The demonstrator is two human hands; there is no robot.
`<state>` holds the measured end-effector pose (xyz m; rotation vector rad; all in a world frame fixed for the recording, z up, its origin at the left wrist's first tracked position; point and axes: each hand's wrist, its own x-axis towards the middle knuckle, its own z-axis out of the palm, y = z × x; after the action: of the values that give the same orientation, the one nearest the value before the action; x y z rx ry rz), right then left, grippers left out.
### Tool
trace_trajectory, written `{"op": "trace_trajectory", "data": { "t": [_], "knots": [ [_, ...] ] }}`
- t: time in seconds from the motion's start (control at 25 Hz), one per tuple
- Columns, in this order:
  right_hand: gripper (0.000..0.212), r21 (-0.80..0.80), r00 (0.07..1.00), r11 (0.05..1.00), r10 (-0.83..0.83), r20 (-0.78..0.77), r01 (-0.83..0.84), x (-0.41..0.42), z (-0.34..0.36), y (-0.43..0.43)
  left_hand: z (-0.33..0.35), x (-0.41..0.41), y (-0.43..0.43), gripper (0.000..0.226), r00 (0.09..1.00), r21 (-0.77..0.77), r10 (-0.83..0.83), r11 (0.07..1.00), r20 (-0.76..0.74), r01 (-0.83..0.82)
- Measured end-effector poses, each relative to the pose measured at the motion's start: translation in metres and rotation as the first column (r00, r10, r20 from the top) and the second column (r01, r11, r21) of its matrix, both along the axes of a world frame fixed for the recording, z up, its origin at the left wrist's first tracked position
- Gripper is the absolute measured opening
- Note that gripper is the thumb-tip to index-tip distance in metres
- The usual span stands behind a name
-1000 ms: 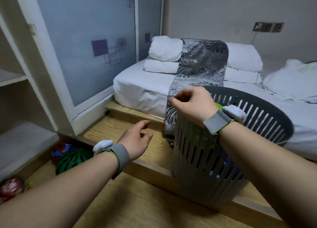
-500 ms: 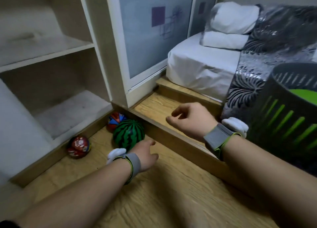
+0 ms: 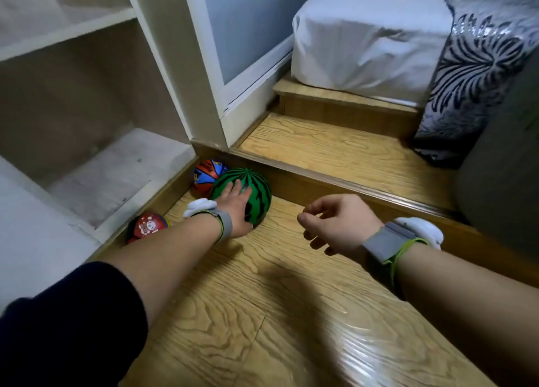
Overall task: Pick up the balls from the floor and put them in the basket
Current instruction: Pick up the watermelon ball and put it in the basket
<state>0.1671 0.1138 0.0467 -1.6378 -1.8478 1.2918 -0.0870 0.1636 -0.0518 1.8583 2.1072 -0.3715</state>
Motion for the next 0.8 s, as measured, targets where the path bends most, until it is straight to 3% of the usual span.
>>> {"op": "trace_trajectory", "data": {
  "t": [0.16,0.28,0.36,0.44,0.56,0.64,0.8],
  "knots": [
    [0.019,-0.071,0.997,0.996,-0.065,-0.040,0.062,-0.011,0.002,-0.009,-0.016,-0.008,-0.009,0.092,0.995,0.054,-0.007,0.999,0.103,0.001],
    [0.019,-0.108,0.998,0.993,-0.056,-0.024,0.054,-0.019,0.000,-0.012,-0.021,-0.008,-0.034,0.061,0.994,0.386,-0.046,0.923,0.096,0.006],
    [0.019,-0.136,0.999,0.990,-0.041,-0.016,0.038,-0.023,-0.004,-0.014,-0.015,-0.004,-0.042,0.064,0.996,0.486,-0.082,0.872,0.018,0.063],
    [0.019,-0.161,1.000,0.987,-0.012,-0.018,0.009,-0.023,-0.008,-0.016,-0.013,-0.002,-0.043,0.095,0.999,0.416,-0.016,0.909,-0.035,0.030],
    [0.019,-0.186,1.000,0.982,0.025,-0.013,-0.027,-0.018,-0.015,-0.018,-0.026,0.002,-0.049,0.139,0.988,0.162,0.138,0.976,0.066,-0.147],
    [0.020,-0.197,0.999,0.980,0.038,-0.005,-0.039,-0.009,-0.019,-0.016,-0.042,0.011,-0.057,0.146,0.973,0.076,0.176,0.979,0.149,-0.189],
    [0.022,-0.206,0.998,0.977,0.059,0.021,-0.054,0.016,-0.021,-0.010,-0.049,0.036,-0.069,0.130,0.980,0.203,0.143,0.965,0.138,-0.169]
  ]
}}
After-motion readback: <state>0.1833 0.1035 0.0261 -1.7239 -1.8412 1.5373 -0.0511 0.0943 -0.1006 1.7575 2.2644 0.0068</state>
